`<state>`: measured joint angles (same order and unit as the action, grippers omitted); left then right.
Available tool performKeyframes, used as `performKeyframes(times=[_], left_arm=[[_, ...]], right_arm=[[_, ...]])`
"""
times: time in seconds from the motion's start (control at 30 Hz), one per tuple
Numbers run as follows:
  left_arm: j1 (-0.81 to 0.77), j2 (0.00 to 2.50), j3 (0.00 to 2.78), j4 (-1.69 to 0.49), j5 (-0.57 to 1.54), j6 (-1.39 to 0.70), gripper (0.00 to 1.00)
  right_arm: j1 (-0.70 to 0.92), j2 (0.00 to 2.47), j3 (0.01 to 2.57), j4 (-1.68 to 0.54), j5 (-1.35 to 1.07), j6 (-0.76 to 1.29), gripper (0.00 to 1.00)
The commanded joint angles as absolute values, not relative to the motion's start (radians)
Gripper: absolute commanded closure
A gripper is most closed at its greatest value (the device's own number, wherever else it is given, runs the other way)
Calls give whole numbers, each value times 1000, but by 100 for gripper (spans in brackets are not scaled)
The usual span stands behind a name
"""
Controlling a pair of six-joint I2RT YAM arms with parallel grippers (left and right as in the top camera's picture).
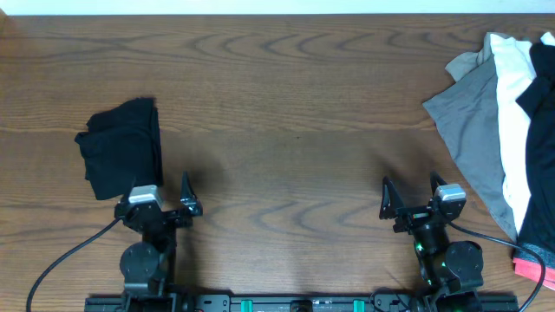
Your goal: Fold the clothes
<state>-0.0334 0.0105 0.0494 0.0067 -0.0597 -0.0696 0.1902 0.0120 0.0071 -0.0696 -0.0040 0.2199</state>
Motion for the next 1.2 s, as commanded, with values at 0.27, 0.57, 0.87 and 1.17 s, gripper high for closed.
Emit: performKeyframes(times=[0.27,0.57,0.87,1.17], left_arm=[[-27,2,4,20,-61,-13,2],[-27,3,4,-73,-16,-19,2],[-27,4,4,-73,-16,-19,2],[-27,4,4,-73,-16,-19,2]], right_arm=[[186,5,5,-75,-8,204,1],[186,5,5,-75,-8,204,1],[186,5,6,-75,-8,204,1],[186,5,6,-75,-8,204,1]])
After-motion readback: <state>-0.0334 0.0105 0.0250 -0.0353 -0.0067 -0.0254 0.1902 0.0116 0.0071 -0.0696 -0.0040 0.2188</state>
